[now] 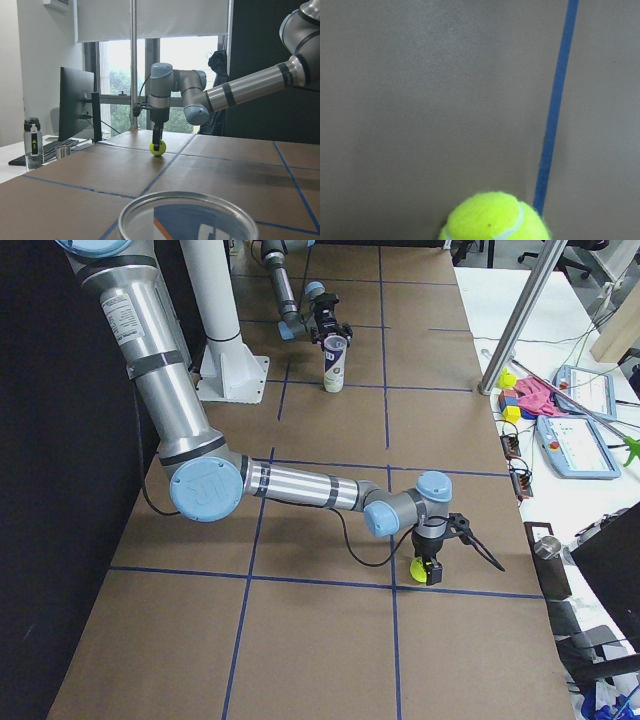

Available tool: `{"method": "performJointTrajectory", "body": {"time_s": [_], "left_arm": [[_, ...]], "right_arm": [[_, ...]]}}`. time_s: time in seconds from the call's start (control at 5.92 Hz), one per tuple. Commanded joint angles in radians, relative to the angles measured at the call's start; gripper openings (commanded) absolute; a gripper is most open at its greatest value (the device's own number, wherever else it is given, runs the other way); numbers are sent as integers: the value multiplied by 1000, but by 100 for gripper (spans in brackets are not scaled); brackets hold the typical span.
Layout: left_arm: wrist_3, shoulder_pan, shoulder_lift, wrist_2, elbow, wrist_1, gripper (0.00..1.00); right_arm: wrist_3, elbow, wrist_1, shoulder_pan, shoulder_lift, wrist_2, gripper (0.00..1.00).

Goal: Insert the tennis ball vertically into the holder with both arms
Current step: 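Grasp the second tennis ball with the right gripper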

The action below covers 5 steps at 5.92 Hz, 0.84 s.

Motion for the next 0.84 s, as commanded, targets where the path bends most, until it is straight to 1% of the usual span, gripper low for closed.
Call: {"method": "performJointTrajectory", "body": {"time_s": [0.0,0.17,0.34,0.51,0.68], "left_arm": [[0,0,0,0,0,0,99],[0,0,0,0,0,0,99],[0,-2,0,0,0,0,99],[0,-2,0,0,0,0,99],[0,-2,2,0,0,0,99]], "right_arm": [[0,-2,-2,-12,1,0,82],[-2,0,-1,-13,1,0,33],[-12,12,-1,-12,3,3,0],[-2,117,-13,-4,12,32,0],[125,241,-28,-3,-12,114,0]]}}
